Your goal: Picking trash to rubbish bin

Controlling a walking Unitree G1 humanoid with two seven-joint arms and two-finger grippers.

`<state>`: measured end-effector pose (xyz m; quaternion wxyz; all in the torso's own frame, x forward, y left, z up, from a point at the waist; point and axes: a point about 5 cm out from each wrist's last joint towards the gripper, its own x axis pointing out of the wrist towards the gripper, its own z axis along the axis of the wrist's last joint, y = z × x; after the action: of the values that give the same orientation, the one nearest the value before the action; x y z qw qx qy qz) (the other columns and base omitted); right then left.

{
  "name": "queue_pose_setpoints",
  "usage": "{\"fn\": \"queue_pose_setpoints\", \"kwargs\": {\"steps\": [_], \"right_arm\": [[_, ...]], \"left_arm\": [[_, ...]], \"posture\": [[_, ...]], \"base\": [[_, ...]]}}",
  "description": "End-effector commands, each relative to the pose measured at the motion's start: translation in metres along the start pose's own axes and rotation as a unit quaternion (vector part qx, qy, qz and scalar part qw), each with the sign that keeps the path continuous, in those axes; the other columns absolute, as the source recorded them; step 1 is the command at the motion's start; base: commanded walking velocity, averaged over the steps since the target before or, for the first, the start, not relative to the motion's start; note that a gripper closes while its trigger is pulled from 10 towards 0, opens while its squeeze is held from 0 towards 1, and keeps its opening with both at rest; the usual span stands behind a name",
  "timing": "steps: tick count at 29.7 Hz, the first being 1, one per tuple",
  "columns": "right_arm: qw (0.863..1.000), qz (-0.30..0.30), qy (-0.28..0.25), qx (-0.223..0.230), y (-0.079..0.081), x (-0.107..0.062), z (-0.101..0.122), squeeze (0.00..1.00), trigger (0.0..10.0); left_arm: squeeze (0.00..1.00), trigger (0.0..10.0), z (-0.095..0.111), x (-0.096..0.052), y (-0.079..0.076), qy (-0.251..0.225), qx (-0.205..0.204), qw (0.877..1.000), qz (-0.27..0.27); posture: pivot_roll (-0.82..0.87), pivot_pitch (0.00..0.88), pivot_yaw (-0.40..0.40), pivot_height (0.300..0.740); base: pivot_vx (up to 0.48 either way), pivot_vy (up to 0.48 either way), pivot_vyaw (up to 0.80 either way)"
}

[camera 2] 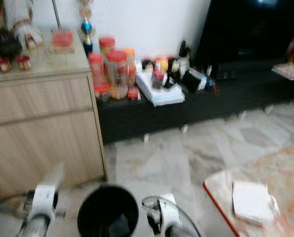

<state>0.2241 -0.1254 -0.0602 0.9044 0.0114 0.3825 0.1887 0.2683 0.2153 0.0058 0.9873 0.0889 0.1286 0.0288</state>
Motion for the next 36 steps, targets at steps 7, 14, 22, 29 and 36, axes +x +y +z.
{"fn": "queue_pose_setpoints", "kwargs": {"steps": [7, 14, 22, 29, 36], "right_arm": [[0.997, 0.040, -0.037, -0.048, 0.011, 0.009, 0.034, 0.00, 10.0], [0.993, 0.072, -0.066, -0.065, 0.023, 0.012, 0.050, 0.00, 10.0], [0.990, 0.083, -0.085, -0.072, 0.027, 0.013, 0.056, 0.00, 10.0], [0.990, 0.083, -0.092, -0.072, 0.026, 0.013, 0.060, 0.00, 10.0], [0.989, 0.084, -0.097, -0.073, 0.027, 0.013, 0.062, 0.00, 10.0]], "left_arm": [[0.00, 10.0, 0.024, 0.016, -0.060, -0.001, -0.068, 0.982, -0.174], [0.00, 10.0, 0.022, 0.015, -0.096, 0.046, -0.116, 0.963, -0.239], [0.00, 10.0, 0.005, 0.012, -0.097, 0.119, -0.101, 0.959, -0.235], [0.00, 10.0, -0.019, 0.002, -0.085, 0.182, -0.018, 0.956, -0.231], [0.00, 10.0, -0.027, -0.001, -0.077, 0.201, -0.020, 0.954, -0.222]], "posture": [[0.07, 0.052, -0.088, 0.740], [0.05, 0.058, -0.086, 0.740], [0.04, 0.074, -0.089, 0.740], [0.04, 0.082, -0.087, 0.740], [0.04, 0.083, -0.086, 0.740]], "base": [[0.000, 0.000, 0.00], [0.000, 0.000, 0.00], [0.000, 0.000, 0.00], [0.000, 0.000, 0.00], [0.000, 0.000, 0.00]]}}
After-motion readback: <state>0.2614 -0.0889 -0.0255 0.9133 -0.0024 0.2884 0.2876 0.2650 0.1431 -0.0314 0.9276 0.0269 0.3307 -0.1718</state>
